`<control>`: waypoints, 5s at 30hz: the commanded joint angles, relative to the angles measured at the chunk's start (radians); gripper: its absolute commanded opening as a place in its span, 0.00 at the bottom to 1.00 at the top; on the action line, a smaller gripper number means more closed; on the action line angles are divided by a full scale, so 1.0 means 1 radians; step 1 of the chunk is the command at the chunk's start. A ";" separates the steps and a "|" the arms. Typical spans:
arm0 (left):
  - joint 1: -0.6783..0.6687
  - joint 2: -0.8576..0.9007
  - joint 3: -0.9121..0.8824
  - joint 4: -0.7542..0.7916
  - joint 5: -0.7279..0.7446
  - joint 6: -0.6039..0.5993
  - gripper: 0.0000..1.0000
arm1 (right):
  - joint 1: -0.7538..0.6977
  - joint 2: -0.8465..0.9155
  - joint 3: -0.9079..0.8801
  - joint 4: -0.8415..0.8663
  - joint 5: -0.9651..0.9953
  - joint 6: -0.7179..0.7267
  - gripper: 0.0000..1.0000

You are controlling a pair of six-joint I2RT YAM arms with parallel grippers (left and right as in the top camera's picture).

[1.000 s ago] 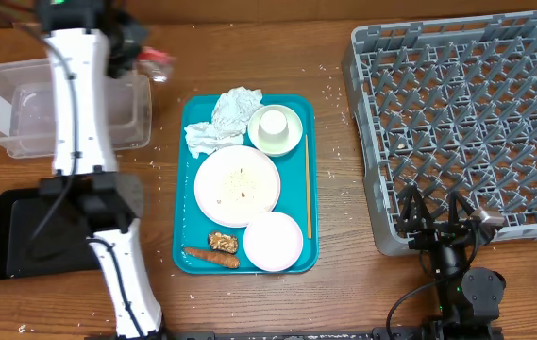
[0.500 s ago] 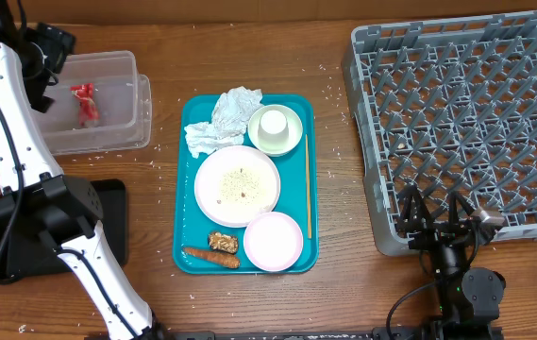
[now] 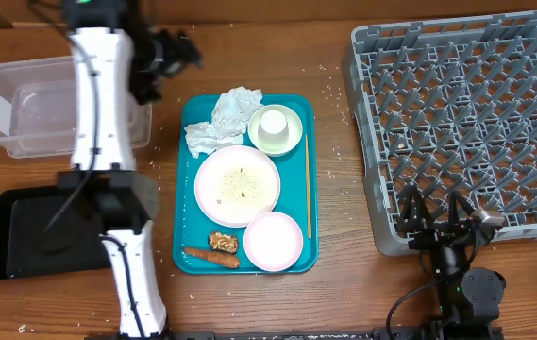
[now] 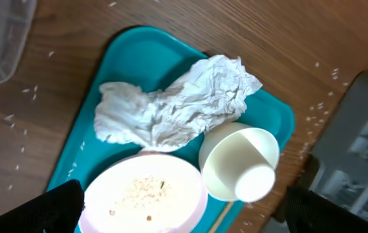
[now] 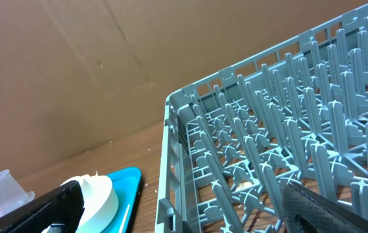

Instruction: Sort waste into correct bins and load items into the dishwasher

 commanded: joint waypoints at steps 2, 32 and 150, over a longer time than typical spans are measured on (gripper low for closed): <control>-0.091 0.005 -0.074 0.072 -0.267 -0.060 0.99 | 0.003 -0.010 -0.010 0.006 0.013 -0.002 1.00; -0.160 0.180 -0.331 0.360 -0.179 0.087 0.26 | 0.003 -0.010 -0.010 0.006 0.013 -0.002 1.00; -0.149 -0.127 -0.050 -0.058 0.083 0.282 0.91 | 0.003 -0.010 -0.010 0.006 0.013 -0.002 1.00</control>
